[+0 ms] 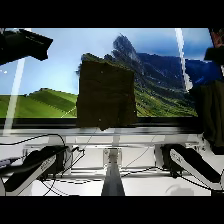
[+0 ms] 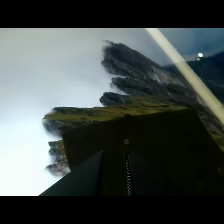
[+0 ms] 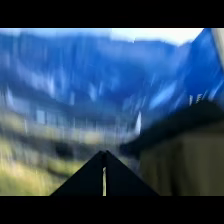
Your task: Fold the clothes and pants, and hang the long-sleeved shirts on hangers.
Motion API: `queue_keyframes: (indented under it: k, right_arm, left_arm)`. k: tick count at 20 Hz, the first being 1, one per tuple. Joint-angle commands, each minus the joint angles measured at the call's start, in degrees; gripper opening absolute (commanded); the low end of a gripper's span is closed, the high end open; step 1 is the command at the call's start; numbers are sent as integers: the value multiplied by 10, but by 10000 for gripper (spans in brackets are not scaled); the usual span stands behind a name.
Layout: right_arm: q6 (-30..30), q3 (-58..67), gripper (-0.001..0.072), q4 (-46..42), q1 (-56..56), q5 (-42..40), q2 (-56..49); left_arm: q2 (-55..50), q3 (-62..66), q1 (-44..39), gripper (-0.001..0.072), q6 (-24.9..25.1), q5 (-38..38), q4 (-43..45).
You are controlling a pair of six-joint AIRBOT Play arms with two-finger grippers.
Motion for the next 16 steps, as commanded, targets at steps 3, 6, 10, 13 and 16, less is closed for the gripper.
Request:
queue_keyframes:
  k: [3,6,10,13,16]
  right_arm:
    - [-264,-271,31,345,-37,47,-5]
    - [-357,-405,35,478,-36,31,-10]
    - [-276,-508,496,484,-36,-98,-11]
    - [-269,-529,498,519,-36,-105,-32]
    - [-272,-529,586,585,-36,-101,-89]
  left_arm:
    - [0,0,2,18,-44,-63,61]
    - [0,0,3,20,-62,-93,126]
    - [0,-68,39,18,-130,-169,253]
    - [0,-189,126,18,-104,-194,217]
    - [0,-317,200,290,-68,-189,133]
